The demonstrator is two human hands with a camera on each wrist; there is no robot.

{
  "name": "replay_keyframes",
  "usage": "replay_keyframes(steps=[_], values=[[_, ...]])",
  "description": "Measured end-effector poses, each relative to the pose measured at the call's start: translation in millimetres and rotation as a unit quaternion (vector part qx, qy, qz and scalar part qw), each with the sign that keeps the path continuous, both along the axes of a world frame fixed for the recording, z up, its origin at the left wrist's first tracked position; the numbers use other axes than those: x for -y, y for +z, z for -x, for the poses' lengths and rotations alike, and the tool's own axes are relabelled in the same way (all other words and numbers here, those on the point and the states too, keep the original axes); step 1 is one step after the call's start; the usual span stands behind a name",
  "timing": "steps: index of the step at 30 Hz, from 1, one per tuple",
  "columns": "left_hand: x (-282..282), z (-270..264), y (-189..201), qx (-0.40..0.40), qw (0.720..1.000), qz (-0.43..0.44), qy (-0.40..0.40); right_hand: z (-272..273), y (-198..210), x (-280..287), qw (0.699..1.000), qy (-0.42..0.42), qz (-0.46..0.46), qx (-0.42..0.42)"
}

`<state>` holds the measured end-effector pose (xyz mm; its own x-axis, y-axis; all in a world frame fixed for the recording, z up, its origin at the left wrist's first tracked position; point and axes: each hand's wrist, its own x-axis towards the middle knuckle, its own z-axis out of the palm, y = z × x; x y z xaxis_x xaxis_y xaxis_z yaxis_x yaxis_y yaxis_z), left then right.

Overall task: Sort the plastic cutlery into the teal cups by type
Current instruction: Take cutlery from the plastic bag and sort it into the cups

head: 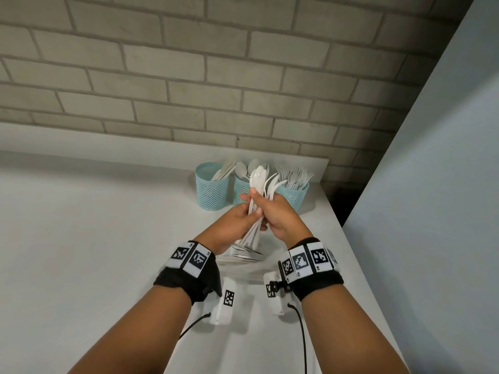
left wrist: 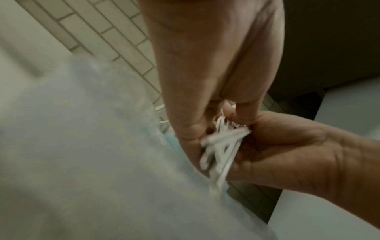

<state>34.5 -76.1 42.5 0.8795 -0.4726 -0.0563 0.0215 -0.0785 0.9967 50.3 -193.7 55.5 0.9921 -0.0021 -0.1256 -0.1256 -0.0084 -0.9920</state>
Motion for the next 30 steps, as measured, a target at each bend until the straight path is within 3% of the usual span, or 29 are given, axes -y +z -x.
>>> replay_keyframes(steps=[3,7,14,22,30], values=[[1.1,3.1,-7.1,-0.027,0.999,0.025,-0.008,-1.0,-5.7,0.3,0.999,0.001,-0.028,-0.027],[-0.7,0.3,-13.8,-0.071,0.995,0.059,-0.022,-3.2,-12.2,-2.7,0.998,-0.028,0.018,-0.045],[2.9,1.4,-20.0,-0.07,0.993,0.093,0.0,-6.1,-15.2,-6.2,0.997,-0.045,0.04,-0.057],[3.4,4.7,-19.9,-0.107,0.984,0.139,0.04,-4.5,-17.4,-7.9,0.994,-0.023,-0.106,0.014],[2.4,4.6,-26.0,-0.07,0.99,0.1,0.077,-7.6,-30.2,-2.9,0.991,-0.107,-0.074,0.0]])
